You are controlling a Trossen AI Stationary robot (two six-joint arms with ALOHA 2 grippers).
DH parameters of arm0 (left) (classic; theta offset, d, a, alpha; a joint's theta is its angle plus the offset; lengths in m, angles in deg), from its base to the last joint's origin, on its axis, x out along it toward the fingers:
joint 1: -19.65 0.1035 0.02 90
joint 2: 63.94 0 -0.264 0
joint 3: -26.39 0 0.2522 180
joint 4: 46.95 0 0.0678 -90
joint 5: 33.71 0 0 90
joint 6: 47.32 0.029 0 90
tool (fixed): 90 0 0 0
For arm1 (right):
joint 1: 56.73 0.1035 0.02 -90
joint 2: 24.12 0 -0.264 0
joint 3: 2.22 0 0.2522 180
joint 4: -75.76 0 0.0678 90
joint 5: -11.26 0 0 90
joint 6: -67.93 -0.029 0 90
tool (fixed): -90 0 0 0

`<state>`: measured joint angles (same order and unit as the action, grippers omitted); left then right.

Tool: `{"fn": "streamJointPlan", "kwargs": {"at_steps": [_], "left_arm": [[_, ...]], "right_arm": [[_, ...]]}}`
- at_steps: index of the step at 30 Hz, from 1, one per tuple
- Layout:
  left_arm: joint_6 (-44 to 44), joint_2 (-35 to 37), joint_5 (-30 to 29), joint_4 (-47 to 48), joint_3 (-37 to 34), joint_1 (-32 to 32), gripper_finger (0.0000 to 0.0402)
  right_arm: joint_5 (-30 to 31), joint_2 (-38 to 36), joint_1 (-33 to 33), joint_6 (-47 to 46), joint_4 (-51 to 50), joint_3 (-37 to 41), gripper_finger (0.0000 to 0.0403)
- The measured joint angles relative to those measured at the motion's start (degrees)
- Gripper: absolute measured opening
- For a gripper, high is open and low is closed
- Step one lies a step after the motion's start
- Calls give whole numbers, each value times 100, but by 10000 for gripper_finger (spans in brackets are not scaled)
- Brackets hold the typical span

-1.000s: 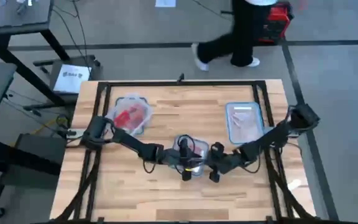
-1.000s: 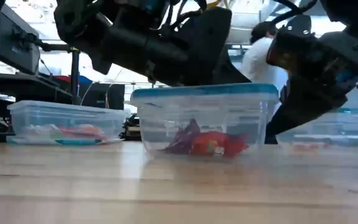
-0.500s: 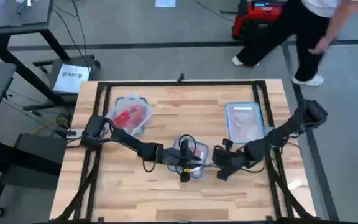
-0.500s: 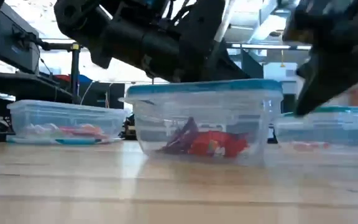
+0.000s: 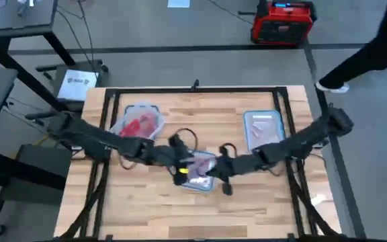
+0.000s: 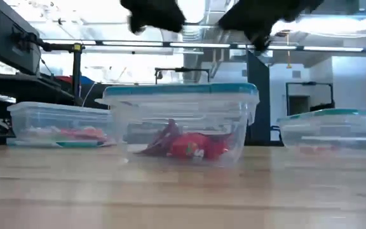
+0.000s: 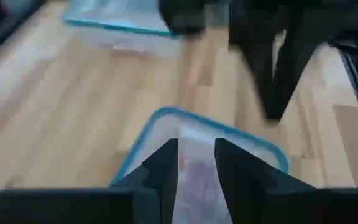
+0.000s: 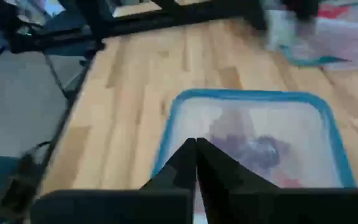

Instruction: Sort candy

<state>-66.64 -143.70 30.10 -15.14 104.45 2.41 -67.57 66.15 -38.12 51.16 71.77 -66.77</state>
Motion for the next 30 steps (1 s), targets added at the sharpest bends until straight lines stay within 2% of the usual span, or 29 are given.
{"fn": "streamJointPlan", "kwargs": {"at_steps": [5,10,12,18,22,27,30], "left_arm": [[-992,702,-293,1822,6,-50,93],[-1710,821,-514,3164,5,-52,93],[-1933,757,-573,3550,1,-30,93],[-2250,575,-644,3962,1,130,93],[-2095,549,-644,4022,1,357,93],[-2178,552,-586,4562,1,815,97],[-2200,552,-216,4818,-11,1205,112]], "right_arm": [[-79,715,-489,345,-892,-498,0],[-55,802,-1078,657,-1688,-644,0],[132,711,-1348,682,-2121,-658,0],[1313,168,-2205,1074,-3547,-607,0],[1385,-502,-2519,1256,-3684,-598,0],[1361,-1264,-2378,1296,-3690,-605,0],[1367,-1624,-2186,1292,-3664,-606,0]]}}
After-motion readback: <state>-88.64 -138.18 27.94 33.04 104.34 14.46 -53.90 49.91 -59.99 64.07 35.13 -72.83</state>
